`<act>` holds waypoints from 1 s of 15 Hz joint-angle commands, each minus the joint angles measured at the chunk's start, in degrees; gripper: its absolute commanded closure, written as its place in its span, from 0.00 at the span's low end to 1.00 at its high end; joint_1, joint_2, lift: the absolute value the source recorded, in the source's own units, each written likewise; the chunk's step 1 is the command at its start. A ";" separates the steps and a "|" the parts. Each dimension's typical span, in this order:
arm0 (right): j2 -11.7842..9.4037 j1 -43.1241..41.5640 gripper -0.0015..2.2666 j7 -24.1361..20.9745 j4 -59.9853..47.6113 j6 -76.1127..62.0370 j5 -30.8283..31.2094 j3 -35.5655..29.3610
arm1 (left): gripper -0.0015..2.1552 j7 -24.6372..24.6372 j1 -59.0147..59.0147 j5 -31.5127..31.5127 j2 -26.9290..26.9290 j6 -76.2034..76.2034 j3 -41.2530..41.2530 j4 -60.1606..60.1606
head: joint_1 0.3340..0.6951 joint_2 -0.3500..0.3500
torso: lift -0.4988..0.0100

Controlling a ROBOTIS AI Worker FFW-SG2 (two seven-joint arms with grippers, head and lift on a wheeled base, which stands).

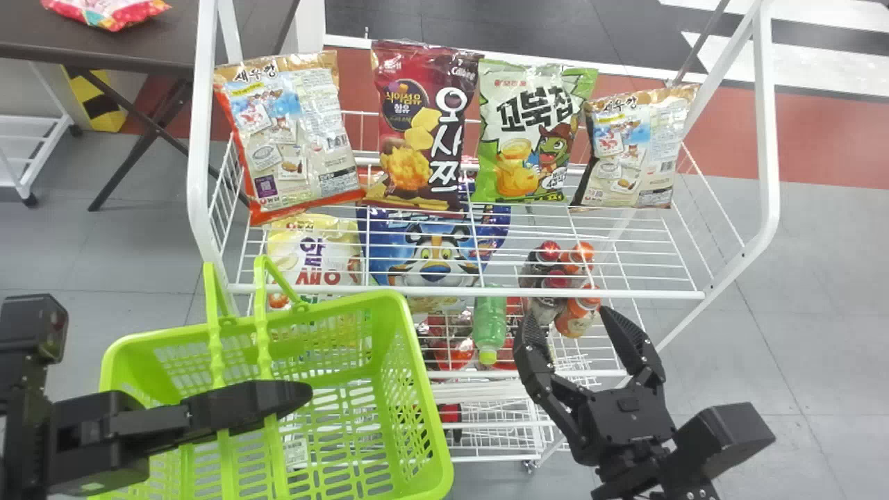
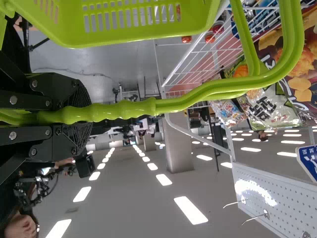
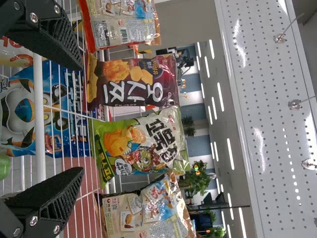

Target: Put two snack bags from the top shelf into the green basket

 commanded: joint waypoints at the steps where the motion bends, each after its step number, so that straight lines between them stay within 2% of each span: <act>1: 0.05 -0.17 0.04 0.00 0.32 0.01 0.01 0.09 | 0.99 0.00 0.00 0.01 0.02 0.24 -0.08 0.34 | 1.00 0.26 | 0.98; 10: 0.05 -2.19 0.04 -0.09 1.03 3.17 0.10 0.89 | 0.99 -0.09 0.00 0.01 -0.07 0.24 -0.17 0.86 | 1.00 0.27 | 0.98; 13: 0.05 -6.49 0.04 -0.35 2.79 4.75 2.29 3.61 | 0.99 -0.18 0.09 0.01 -0.07 0.24 -0.43 0.86 | 1.00 0.30 | 0.98; 15: 0.05 -11.15 0.04 -1.32 4.10 7.74 4.40 6.25 | 0.99 -0.18 0.35 0.01 -0.07 0.24 -0.52 0.69 | 1.00 0.35 | 0.98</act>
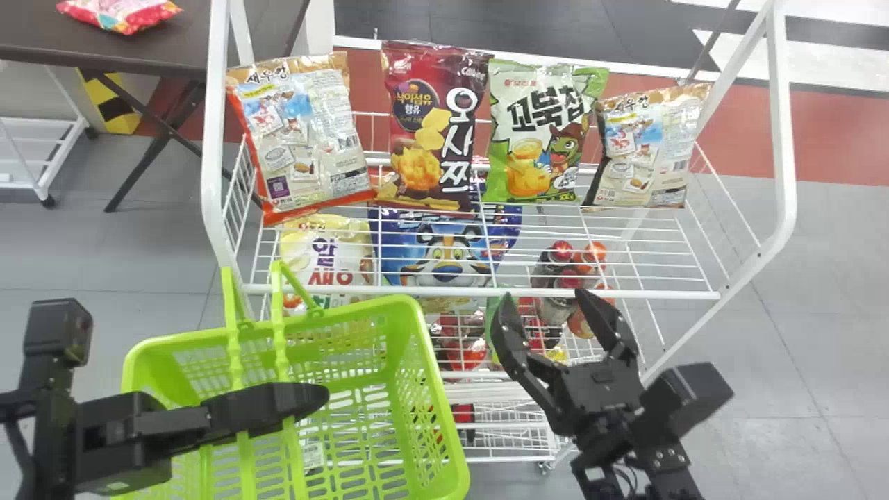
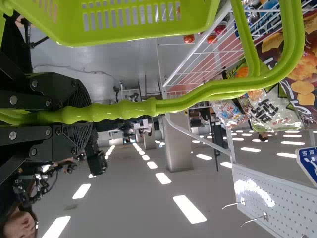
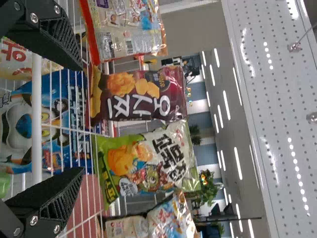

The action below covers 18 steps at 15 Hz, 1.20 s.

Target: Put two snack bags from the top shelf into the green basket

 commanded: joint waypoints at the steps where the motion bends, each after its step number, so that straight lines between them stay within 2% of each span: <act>1: 0.05 -5.68 0.04 -1.06 1.77 4.00 2.05 3.07 | 0.99 0.07 0.30 0.00 0.00 0.24 -0.05 -0.15 | 1.00 0.37 | 0.98; 5: 0.05 -16.49 0.04 -5.19 8.71 6.64 3.98 10.45 | 0.99 0.25 0.57 0.00 0.00 0.24 0.21 -0.24 | 1.00 0.47 | 0.98; 6: 0.05 -19.22 0.04 -6.34 11.08 6.46 3.98 12.30 | 0.99 0.25 0.66 0.00 0.00 0.24 0.21 -0.33 | 1.00 0.53 | 0.98; 10: 0.05 -28.97 0.04 -8.80 21.28 5.23 4.86 15.73 | 0.99 0.34 0.74 0.00 0.00 0.24 0.03 -0.42 | 1.00 0.62 | 0.98; 18: 0.05 -44.53 0.03 -8.88 39.38 4.18 5.21 21.79 | 0.99 0.86 -0.93 -1.05 0.09 0.24 -2.34 0.11 | 1.00 0.70 | 0.98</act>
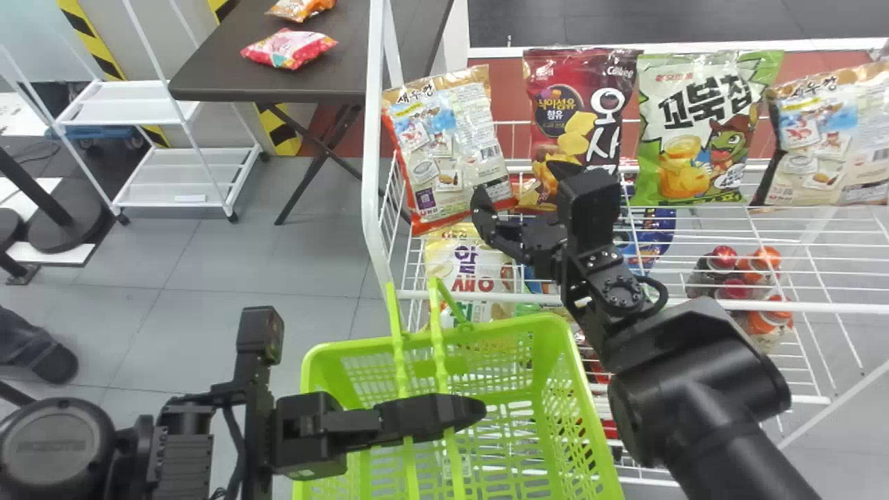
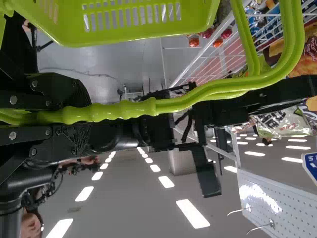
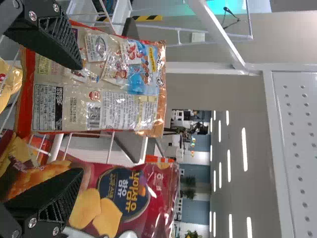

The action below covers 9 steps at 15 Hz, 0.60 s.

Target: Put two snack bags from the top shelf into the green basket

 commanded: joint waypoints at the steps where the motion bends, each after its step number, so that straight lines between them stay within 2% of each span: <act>1: 0.05 -3.17 0.03 0.21 3.89 -0.46 0.21 1.11 | 0.99 0.02 -1.80 -1.00 0.28 0.24 -2.04 0.82 | 1.00 0.70 | 0.98; 9: 0.05 -14.77 0.03 3.72 18.22 -0.28 1.62 4.80 | 0.99 -0.16 -3.12 -1.00 0.45 0.24 -3.80 2.05 | 1.00 0.70 | 0.98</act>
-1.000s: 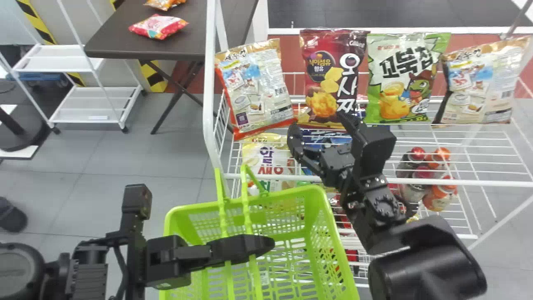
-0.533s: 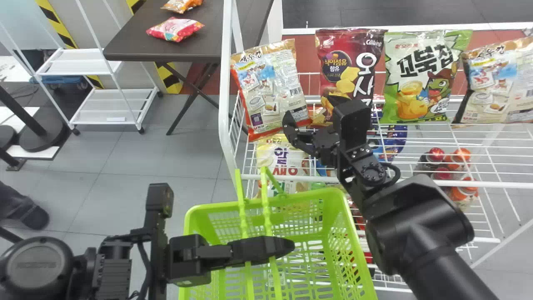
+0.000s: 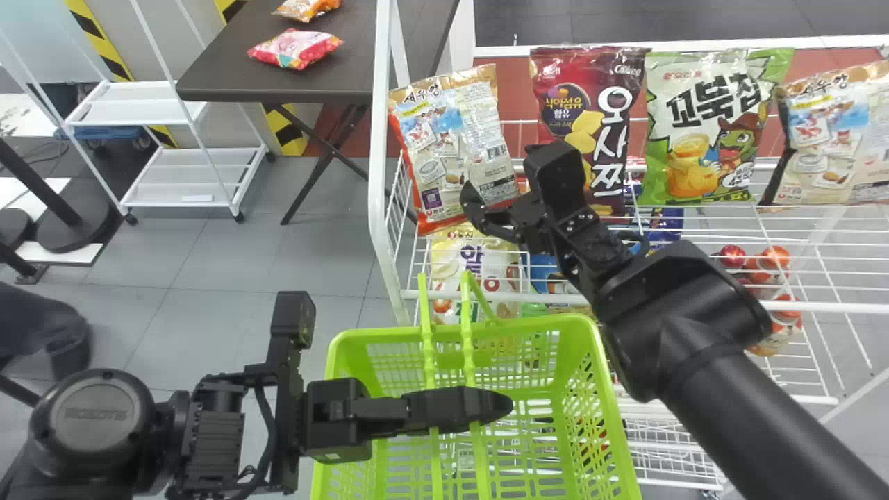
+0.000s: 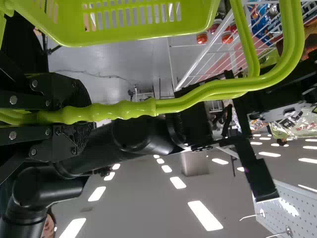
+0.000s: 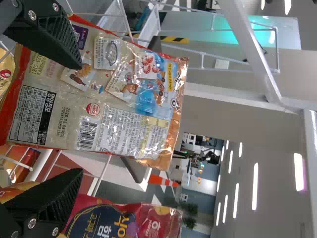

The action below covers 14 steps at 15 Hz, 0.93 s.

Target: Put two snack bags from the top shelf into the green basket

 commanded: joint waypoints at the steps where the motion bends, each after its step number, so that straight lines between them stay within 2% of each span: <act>1: 0.05 -2.95 0.03 0.63 4.47 -0.99 0.24 0.39 | 0.99 -0.16 0.22 0.00 -0.13 0.24 -0.02 -0.19 | 1.00 0.69 | 0.98; 5: 0.05 -6.28 0.03 3.35 9.13 -2.92 -0.03 0.66 | 0.99 -0.69 0.93 -0.08 -0.48 0.24 -0.11 -0.46 | 1.00 0.68 | 0.98; 6: 0.05 -6.99 0.09 4.67 10.09 -2.92 0.33 0.66 | 0.99 -0.69 1.01 -0.08 -0.57 0.24 -0.19 -0.54 | 1.00 0.67 | 0.98; 7: 0.05 -7.69 0.21 5.29 11.06 -2.74 0.06 0.57 | 0.99 -0.87 1.28 -0.08 -0.57 0.24 -0.19 -0.54 | 1.00 0.67 | 0.98; 9: 0.05 -8.04 0.35 7.57 11.94 -2.74 -0.73 0.31 | 0.99 -1.22 1.89 -0.17 -0.57 0.24 -0.11 -0.81 | 1.00 0.67 | 0.98; 11: 0.05 -8.13 0.63 8.10 11.94 -1.16 -0.90 0.22 | 0.99 -1.39 2.16 -0.17 -0.57 0.24 -0.11 -0.98 | 1.00 0.67 | 0.98; 13: 0.05 -8.39 0.72 8.36 12.03 -0.81 -0.90 -0.31 | 0.99 -1.39 2.24 -0.17 -0.57 0.24 -0.02 -0.98 | 1.00 0.67 | 0.98; 14: 0.05 -8.39 0.87 8.19 12.03 -0.81 -0.99 -0.66 | 0.99 -1.39 2.16 -0.35 -0.57 0.24 0.07 -0.98 | 1.00 0.66 | 0.98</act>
